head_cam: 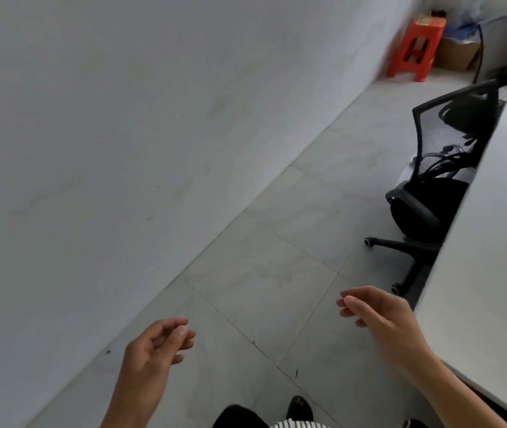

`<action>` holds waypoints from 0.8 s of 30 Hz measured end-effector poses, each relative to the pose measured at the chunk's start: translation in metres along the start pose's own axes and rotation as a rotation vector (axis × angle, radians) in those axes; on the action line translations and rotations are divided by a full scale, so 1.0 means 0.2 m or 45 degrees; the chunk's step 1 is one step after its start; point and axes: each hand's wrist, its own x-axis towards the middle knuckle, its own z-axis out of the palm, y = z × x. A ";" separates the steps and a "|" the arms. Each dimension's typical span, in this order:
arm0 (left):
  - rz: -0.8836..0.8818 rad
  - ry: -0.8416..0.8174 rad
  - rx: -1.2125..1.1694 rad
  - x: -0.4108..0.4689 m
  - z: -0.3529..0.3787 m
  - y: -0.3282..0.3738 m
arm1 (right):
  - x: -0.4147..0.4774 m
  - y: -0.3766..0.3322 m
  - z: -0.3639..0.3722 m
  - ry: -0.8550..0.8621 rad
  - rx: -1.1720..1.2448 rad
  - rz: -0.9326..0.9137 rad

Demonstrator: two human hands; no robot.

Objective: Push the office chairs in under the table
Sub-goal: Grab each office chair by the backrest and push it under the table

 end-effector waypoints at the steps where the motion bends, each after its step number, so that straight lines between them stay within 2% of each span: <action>1: -0.001 -0.004 -0.013 0.09 0.02 0.03 | 0.10 -0.05 0.01 0.000 0.003 -0.015; 5: -0.037 -0.047 -0.022 0.51 0.12 0.13 | 0.46 -0.15 0.02 0.075 0.012 -0.016; 11: -0.007 -0.157 -0.004 1.35 0.30 0.39 | 1.03 -0.22 0.05 0.319 0.048 0.109; 18: 0.129 -0.500 0.151 2.20 0.68 0.97 | 1.52 -0.45 -0.03 0.607 0.094 0.185; 24: 0.220 -0.776 0.234 2.61 1.25 1.31 | 1.85 -0.43 -0.21 0.812 0.164 0.286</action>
